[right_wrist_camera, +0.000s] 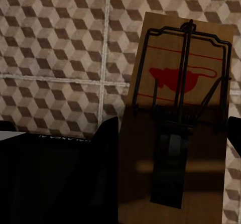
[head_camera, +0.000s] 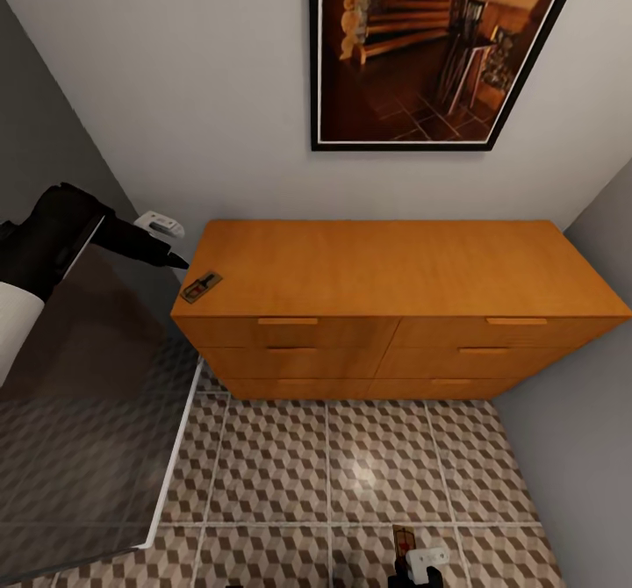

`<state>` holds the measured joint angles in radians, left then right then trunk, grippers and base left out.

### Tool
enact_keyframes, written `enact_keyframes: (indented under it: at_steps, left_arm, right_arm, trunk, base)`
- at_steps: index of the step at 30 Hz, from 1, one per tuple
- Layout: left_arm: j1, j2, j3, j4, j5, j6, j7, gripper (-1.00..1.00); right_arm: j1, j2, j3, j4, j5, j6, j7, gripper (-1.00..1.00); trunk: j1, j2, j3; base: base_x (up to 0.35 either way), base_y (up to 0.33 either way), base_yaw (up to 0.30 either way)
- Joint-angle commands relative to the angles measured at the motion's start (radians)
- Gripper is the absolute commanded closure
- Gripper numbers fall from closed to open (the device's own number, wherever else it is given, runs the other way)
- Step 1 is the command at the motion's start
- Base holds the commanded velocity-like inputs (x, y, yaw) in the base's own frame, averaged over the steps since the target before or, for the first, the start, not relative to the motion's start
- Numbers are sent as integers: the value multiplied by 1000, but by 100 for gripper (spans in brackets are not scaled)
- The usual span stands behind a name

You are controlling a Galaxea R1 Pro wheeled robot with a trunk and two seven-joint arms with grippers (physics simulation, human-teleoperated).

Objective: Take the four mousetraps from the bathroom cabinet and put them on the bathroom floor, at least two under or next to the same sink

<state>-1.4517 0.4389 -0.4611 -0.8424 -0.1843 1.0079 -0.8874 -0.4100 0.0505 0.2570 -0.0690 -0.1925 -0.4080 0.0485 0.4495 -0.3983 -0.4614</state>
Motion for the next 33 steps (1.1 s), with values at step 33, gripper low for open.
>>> enact_keyframes:
  at_steps: [33]
  left_arm:
    - [-1,-32,-2,35,-3,1,-23,-100]
  right_arm:
    - [-1,0,4,3,-13,-5,10,100]
  trunk:
    - [1,-2,-37]
  base:
    - [0,0,0]
